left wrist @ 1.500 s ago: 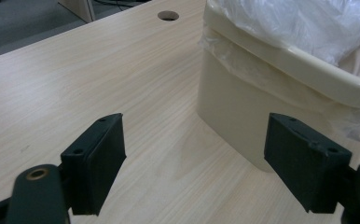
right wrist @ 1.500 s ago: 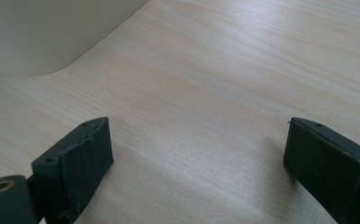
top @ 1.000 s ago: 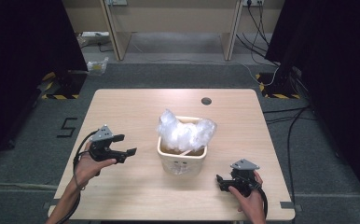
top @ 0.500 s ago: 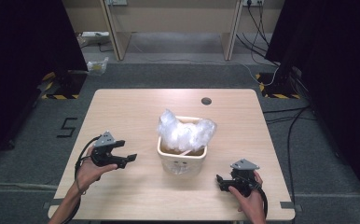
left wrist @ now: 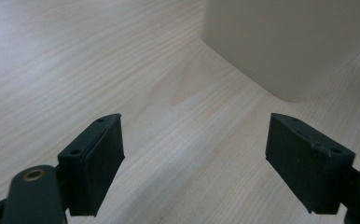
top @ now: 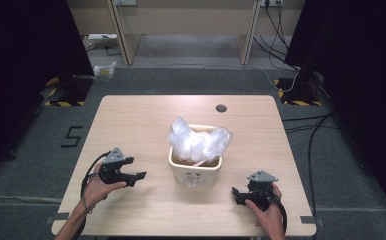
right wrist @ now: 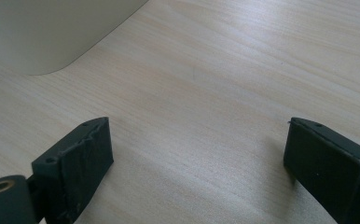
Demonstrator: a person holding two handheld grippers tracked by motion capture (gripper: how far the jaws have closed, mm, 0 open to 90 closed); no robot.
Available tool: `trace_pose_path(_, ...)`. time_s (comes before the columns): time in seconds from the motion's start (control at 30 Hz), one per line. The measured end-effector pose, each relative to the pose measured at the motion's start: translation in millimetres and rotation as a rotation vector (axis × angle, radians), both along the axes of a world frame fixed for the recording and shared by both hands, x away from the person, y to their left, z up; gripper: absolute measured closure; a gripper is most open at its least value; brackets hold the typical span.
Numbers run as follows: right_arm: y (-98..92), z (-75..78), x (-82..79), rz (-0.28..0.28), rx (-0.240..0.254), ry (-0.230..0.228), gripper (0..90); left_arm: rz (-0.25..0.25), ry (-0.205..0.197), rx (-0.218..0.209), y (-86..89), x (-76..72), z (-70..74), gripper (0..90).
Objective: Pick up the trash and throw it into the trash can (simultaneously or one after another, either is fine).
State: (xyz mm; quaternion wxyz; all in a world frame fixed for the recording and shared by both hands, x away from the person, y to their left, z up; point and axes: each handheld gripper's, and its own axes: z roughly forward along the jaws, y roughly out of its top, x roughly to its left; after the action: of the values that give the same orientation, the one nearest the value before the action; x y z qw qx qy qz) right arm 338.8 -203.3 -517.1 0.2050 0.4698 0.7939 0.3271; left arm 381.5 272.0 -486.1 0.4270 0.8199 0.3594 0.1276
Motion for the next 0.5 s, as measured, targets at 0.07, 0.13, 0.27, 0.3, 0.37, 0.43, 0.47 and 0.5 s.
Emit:
trace_pose_path(0.07,0.0,0.0,0.0,0.0,0.0,0.0,8.3,-0.005,0.005,0.009,-0.8,-0.9,-3.8,18.4)
trace_pose_path(0.13,0.0,0.0,0.0,0.0,0.0,0.0,8.3,-0.008,0.012,0.019,-1.6,-1.6,-7.7,18.4)
trace_pose_path(0.27,0.0,0.0,0.0,0.0,0.0,0.0,8.3,-0.011,0.026,0.032,-1.4,-3.5,-15.7,18.4)
trace_pose_path(0.3,0.0,0.0,0.0,0.0,0.0,0.0,8.3,-0.012,0.027,0.036,-0.9,-3.9,-17.0,18.4)
trace_pose_path(0.37,0.0,0.0,0.0,0.0,0.0,0.0,8.3,-0.01,0.035,0.037,0.2,-5.2,-20.4,18.4)
trace_pose_path(0.43,0.0,0.0,0.0,0.0,0.0,0.0,8.3,-0.011,0.039,0.042,1.2,-6.4,-23.1,18.4)
trace_pose_path(0.47,0.0,0.0,0.0,0.0,0.0,0.0,8.3,-0.01,0.044,0.045,1.9,-7.5,-25.5,18.4)
trace_pose_path(0.5,0.0,0.0,0.0,0.0,0.0,-0.001,8.3,-0.01,0.047,0.042,2.4,-8.1,-27.3,18.4)
